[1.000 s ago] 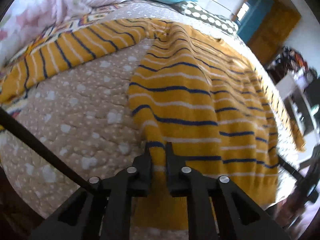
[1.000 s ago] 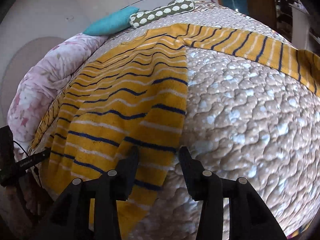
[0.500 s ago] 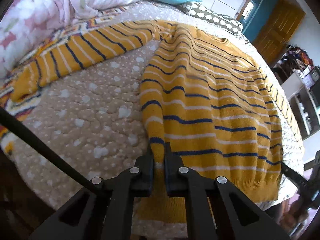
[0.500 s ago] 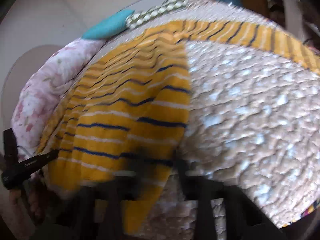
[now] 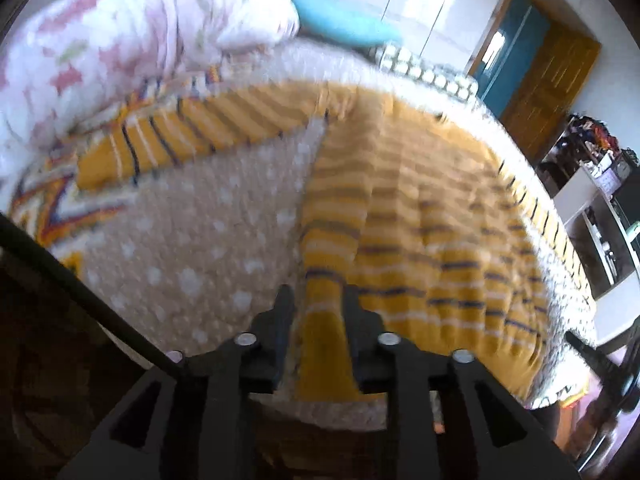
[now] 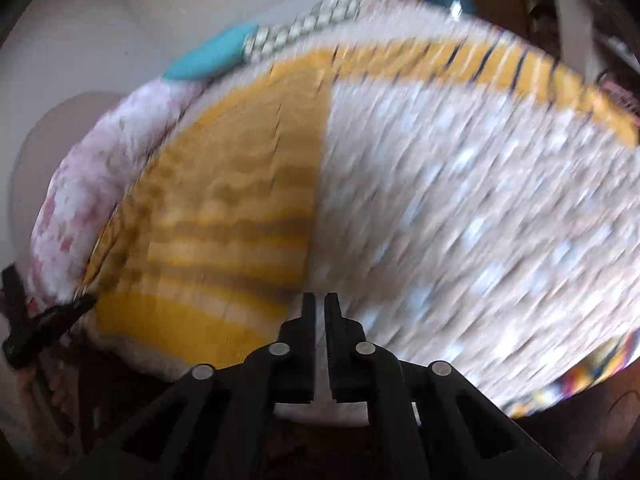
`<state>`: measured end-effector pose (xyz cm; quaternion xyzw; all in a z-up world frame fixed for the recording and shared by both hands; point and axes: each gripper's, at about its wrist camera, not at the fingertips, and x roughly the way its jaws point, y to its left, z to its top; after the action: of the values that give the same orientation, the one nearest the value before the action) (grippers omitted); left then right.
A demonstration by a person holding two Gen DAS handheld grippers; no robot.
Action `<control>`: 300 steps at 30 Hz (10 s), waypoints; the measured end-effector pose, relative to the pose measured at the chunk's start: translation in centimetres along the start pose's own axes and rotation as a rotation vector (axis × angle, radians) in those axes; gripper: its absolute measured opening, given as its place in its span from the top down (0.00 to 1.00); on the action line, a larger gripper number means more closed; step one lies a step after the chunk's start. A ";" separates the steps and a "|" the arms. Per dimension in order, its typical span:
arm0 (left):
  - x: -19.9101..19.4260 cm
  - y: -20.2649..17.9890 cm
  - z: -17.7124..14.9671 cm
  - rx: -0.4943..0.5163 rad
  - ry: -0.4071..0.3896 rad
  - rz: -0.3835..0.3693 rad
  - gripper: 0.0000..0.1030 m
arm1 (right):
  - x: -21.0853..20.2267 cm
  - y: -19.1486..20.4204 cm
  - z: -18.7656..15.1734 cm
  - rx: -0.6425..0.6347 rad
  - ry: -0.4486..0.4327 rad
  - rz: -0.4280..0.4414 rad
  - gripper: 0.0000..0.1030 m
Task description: Fold small clothes
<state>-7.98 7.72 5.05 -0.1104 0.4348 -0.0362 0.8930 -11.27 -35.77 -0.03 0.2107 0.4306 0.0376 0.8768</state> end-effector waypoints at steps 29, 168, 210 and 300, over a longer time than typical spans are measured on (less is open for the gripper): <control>2.1 -4.2 1.4 0.083 -0.001 -0.047 0.39 | -2.4 -25.1 15.3 0.566 -0.247 -0.332 0.94; 8.6 0.7 -0.1 -0.184 0.192 -0.498 0.51 | 7.6 1.3 2.6 0.125 0.181 0.484 0.58; 3.0 -3.7 7.0 0.080 -0.049 -0.179 0.35 | 5.0 9.7 6.0 -0.296 0.078 0.183 0.83; 11.4 -1.8 6.7 0.018 0.049 0.061 0.23 | 11.5 7.6 21.7 -0.175 -0.143 -0.230 0.69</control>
<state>4.42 5.25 0.67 -0.0879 0.4594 -0.0155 0.8837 13.59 -33.34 6.25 0.0849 0.3832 -0.0407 0.9188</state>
